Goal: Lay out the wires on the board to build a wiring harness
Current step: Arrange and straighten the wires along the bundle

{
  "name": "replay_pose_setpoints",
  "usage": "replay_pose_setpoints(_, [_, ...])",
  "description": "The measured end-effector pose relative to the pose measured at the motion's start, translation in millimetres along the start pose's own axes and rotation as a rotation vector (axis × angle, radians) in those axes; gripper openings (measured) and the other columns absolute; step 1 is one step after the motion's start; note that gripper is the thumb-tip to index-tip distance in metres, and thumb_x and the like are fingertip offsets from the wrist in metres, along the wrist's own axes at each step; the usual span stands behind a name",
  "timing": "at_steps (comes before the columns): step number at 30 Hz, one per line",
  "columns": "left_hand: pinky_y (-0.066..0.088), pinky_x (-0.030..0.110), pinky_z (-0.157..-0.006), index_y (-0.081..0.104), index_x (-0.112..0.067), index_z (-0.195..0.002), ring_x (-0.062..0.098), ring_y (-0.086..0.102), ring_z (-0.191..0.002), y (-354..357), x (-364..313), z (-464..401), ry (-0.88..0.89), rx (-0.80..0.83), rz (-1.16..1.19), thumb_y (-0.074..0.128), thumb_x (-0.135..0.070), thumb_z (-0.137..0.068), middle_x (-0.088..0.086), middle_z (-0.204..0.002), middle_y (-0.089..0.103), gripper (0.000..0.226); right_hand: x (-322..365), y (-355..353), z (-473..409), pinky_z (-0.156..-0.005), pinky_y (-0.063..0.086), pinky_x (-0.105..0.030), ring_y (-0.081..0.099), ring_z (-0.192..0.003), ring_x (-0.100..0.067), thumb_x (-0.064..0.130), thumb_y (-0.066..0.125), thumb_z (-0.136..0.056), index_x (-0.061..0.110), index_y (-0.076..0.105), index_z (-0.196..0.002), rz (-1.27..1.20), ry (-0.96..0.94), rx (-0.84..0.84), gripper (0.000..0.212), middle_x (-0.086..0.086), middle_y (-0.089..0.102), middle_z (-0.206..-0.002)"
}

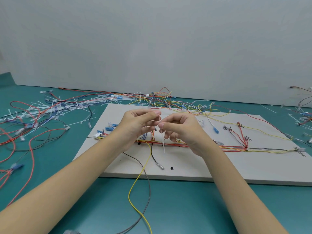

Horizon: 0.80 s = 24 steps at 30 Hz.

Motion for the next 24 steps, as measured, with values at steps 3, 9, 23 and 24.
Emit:
replay_pose_setpoints(3, [0.054,0.019,-0.059,0.074,-0.008,-0.089,0.011,0.065,-0.064,-2,-2,-3,0.002,0.025,-0.042,0.067,-0.019,-0.087,0.005,-0.079,0.072,0.013,0,-2,-1,-0.045,0.043,-0.022,0.059,-0.052,-0.016,0.001,0.069,-0.084,0.007,0.068,-0.077,-0.021,0.003,-0.033,0.009,-0.006,0.068,-0.066])
replay_pose_setpoints(9, [0.053,0.018,-0.062,0.078,-0.019,-0.085,0.006,0.065,-0.068,-22,-18,-4,-0.005,0.271,-0.622,0.054,0.013,-0.08,0.003,-0.084,0.075,0.039,1,-8,-3,-0.047,0.048,-0.023,0.06,-0.05,-0.017,-0.006,0.062,-0.085,0.004,0.063,-0.095,-0.087,0.017,-0.135,0.015,-0.008,0.066,-0.066])
replay_pose_setpoints(23, [0.041,0.016,-0.078,0.064,-0.051,-0.107,-0.007,0.045,-0.103,-18,-18,19,-0.203,0.709,-1.352,0.074,-0.006,-0.073,-0.016,-0.11,0.045,0.058,-1,-13,-5,-0.049,0.048,-0.023,0.061,-0.056,-0.015,0.008,0.05,-0.098,0.007,0.06,-0.091,-0.144,0.082,-0.182,0.012,-0.007,0.067,-0.065])
replay_pose_setpoints(24, [0.044,0.023,-0.086,0.067,-0.049,-0.102,0.004,0.048,-0.106,-17,-17,19,-0.18,0.672,-1.35,0.076,-0.011,-0.075,-0.013,-0.111,0.048,0.048,-1,-14,-5,-0.049,0.049,-0.023,0.061,-0.054,-0.015,0.008,0.049,-0.098,0.007,0.06,-0.092,-0.154,0.086,-0.179,0.013,-0.006,0.066,-0.064])
Point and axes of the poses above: each hand's wrist, its own z-axis away from the middle knuckle, its own y-axis out of the palm, x = y × z, the point moved 3 cm from there along -z, towards the middle knuckle
